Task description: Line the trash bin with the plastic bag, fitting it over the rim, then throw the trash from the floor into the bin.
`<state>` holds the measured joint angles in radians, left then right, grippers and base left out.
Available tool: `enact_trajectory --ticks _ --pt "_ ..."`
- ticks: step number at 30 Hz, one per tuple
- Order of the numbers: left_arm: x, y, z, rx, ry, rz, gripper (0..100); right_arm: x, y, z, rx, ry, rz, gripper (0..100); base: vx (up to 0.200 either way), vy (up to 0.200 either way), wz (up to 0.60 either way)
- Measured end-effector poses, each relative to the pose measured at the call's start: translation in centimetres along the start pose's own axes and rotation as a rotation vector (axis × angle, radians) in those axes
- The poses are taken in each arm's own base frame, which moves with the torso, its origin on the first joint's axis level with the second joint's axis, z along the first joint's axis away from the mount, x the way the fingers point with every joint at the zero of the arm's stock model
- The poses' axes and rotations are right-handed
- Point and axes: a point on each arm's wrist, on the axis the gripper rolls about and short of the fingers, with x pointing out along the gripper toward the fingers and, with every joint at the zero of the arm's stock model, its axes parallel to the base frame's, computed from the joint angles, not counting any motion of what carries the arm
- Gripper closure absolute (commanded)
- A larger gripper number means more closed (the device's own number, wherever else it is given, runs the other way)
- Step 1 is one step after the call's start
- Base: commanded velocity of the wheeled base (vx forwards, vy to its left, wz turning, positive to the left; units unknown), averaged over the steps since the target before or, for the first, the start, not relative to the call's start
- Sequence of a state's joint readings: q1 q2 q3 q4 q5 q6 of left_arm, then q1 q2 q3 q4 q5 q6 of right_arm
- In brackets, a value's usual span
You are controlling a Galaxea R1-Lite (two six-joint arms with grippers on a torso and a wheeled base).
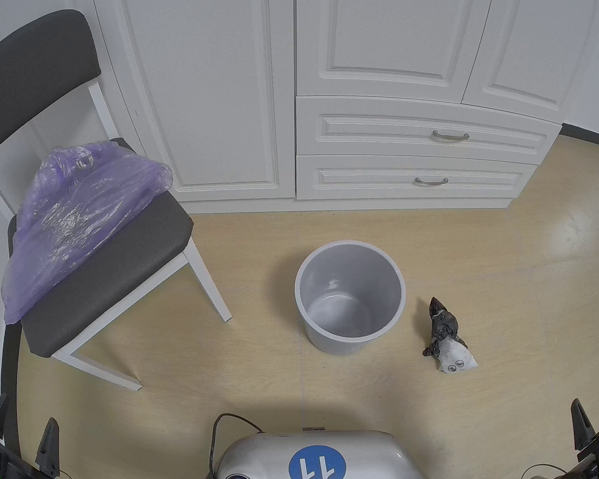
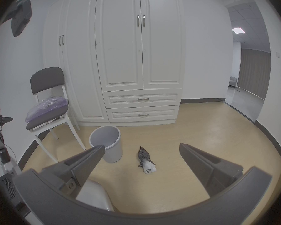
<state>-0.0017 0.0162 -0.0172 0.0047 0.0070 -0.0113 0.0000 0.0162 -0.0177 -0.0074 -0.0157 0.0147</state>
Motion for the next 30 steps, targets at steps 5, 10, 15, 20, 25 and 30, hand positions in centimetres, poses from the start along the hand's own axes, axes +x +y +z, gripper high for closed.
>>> enact_trajectory --ticks 5,10,15,20,25,30 --pt "0.0 0.0 0.0 0.002 0.0 0.001 0 0.0 0.0 0.0 0.005 0.0 -0.001 0 0.0 0.0 0.0" --pt "0.0 0.01 0.02 0.001 -0.002 0.003 0 0.0 0.0 0.0 0.004 0.0 -0.001 0 0.0 0.0 0.0" --pt "0.0 0.03 0.07 -0.011 -0.006 0.012 0 0.0 0.0 0.0 0.004 0.0 -0.002 0 0.0 0.0 0.0" --pt "0.0 -0.04 0.08 0.054 -0.008 -0.015 0 0.0 0.02 -0.02 -0.043 0.002 0.003 0 0.0 0.0 0.0" --pt "0.0 -0.08 0.1 0.052 -0.01 -0.03 0 0.0 0.04 0.01 -0.055 -0.001 0.013 0 0.0 0.0 0.0" --pt "-0.01 -0.04 0.26 0.019 -0.025 -0.009 0 -0.07 0.02 0.57 0.077 -0.043 0.003 0 0.0 0.0 0.0"
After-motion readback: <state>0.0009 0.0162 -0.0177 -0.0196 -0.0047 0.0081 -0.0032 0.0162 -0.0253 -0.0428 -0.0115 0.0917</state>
